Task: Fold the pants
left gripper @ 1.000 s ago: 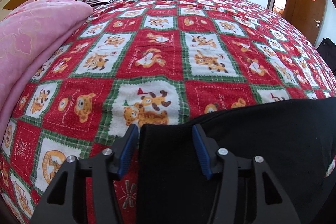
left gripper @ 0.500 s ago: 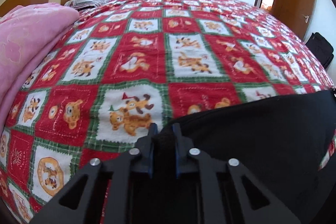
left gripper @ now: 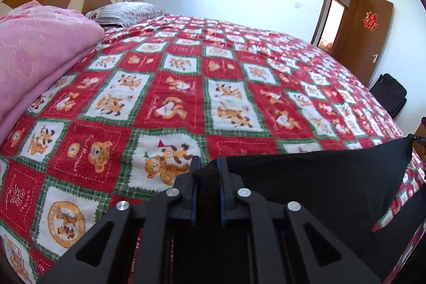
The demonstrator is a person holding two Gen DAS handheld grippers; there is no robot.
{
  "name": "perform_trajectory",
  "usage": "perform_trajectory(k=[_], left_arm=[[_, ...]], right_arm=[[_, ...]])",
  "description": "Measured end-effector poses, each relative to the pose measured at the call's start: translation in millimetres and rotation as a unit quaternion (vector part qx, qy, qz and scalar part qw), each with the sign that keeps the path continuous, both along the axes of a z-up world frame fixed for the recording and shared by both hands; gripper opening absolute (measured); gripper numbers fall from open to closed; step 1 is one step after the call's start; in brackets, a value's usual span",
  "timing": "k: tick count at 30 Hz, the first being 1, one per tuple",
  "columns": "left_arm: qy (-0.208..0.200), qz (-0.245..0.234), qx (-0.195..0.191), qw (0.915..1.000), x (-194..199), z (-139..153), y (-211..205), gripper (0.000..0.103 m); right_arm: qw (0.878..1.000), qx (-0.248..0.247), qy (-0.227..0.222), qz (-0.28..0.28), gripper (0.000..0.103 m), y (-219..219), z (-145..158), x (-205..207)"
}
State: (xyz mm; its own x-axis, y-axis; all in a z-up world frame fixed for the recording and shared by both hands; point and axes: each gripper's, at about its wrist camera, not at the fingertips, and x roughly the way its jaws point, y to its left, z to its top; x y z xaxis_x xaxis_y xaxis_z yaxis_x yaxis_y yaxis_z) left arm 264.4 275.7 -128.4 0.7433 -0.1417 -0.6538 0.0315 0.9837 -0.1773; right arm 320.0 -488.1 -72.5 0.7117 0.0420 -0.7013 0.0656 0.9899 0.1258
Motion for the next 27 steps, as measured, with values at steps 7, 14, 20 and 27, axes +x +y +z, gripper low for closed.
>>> perform_trajectory(k=[7,14,20,27], left_arm=[[-0.041,-0.008,-0.006,0.9991,-16.6,20.7,-1.4,0.012],[-0.08,-0.009,-0.013,0.9966,-44.9,34.1,2.2,0.012],[-0.113,-0.011,-0.018,0.9933,-70.4,36.4,7.2,0.012],[-0.15,-0.024,-0.032,0.9879,-113.4,31.9,11.1,0.012]], right_arm=[[0.999,0.006,-0.051,0.012,0.009,1.2,22.9,-48.0],[0.996,0.01,-0.092,0.017,0.008,-2.5,39.0,-94.3],[0.993,0.016,-0.116,0.015,0.003,-12.2,44.3,-144.3],[0.993,0.025,-0.112,0.014,0.002,-22.6,36.4,-197.9]])
